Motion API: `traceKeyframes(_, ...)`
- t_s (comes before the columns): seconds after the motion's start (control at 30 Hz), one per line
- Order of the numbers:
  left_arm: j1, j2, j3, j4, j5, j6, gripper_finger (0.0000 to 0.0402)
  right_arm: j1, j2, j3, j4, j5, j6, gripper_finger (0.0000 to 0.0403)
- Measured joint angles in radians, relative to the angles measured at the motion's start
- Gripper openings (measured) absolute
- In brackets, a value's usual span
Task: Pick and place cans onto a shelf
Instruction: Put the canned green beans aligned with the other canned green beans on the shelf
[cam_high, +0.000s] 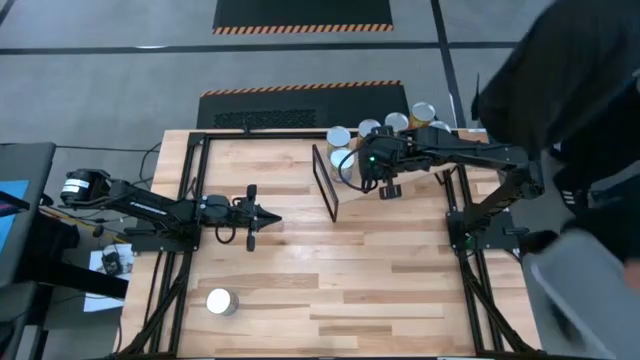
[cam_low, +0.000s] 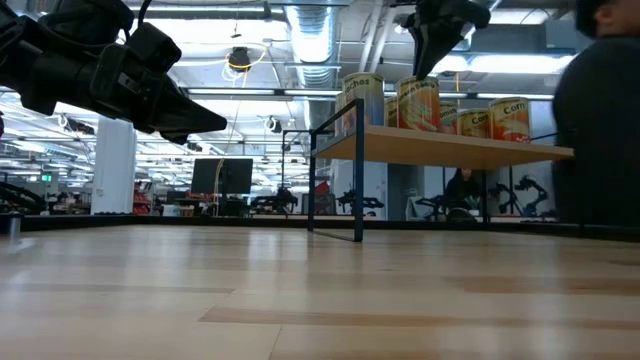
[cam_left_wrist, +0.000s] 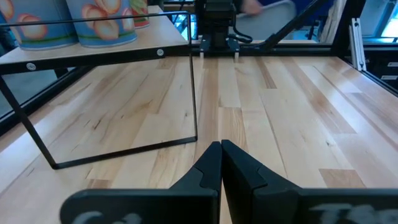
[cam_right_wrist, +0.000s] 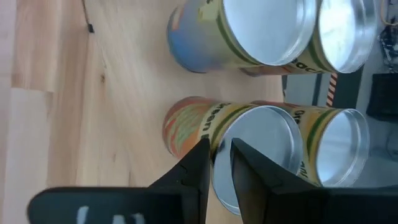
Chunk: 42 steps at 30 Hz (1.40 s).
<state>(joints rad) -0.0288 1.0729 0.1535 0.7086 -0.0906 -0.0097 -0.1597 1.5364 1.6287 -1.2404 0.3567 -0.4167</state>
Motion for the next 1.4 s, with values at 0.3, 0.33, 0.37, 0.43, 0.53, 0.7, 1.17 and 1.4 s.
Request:
traceKeyframes(0.3,0.000,0.000,0.000,-0.003,0.000,0.000,0.0000,0.036,-0.039,0.000,0.018,0.044,-0.013,0.0082)
traceKeyframes(0.33,0.000,0.000,0.000,-0.003,0.000,0.000,0.0000,0.041,-0.048,-0.001,0.019,0.043,-0.012,0.0078)
traceKeyframes(0.37,0.000,0.000,0.000,-0.003,0.000,0.000,0.0000,0.047,-0.057,-0.001,0.022,0.045,-0.011,0.0074)
traceKeyframes(0.43,0.000,0.000,0.000,-0.012,0.000,0.000,0.0000,0.066,-0.086,-0.001,0.033,0.037,0.005,0.0063)
traceKeyframes(0.53,0.000,0.000,0.000,-0.020,0.000,-0.002,0.0000,0.097,-0.132,-0.001,0.031,0.022,0.049,0.0040)
traceKeyframes(0.7,-0.011,0.000,0.000,-0.030,0.000,-0.003,0.0000,0.125,-0.254,-0.133,0.155,-0.093,0.091,0.0008)
traceKeyframes(1.17,-0.027,0.000,0.000,-0.017,-0.003,0.027,0.0000,0.047,-0.534,-0.692,0.564,-0.094,0.139,0.0009)
traceKeyframes(1.4,-0.027,0.000,0.000,-0.014,-0.008,0.027,0.0000,0.004,-0.525,-0.717,0.663,-0.094,0.132,0.0014)
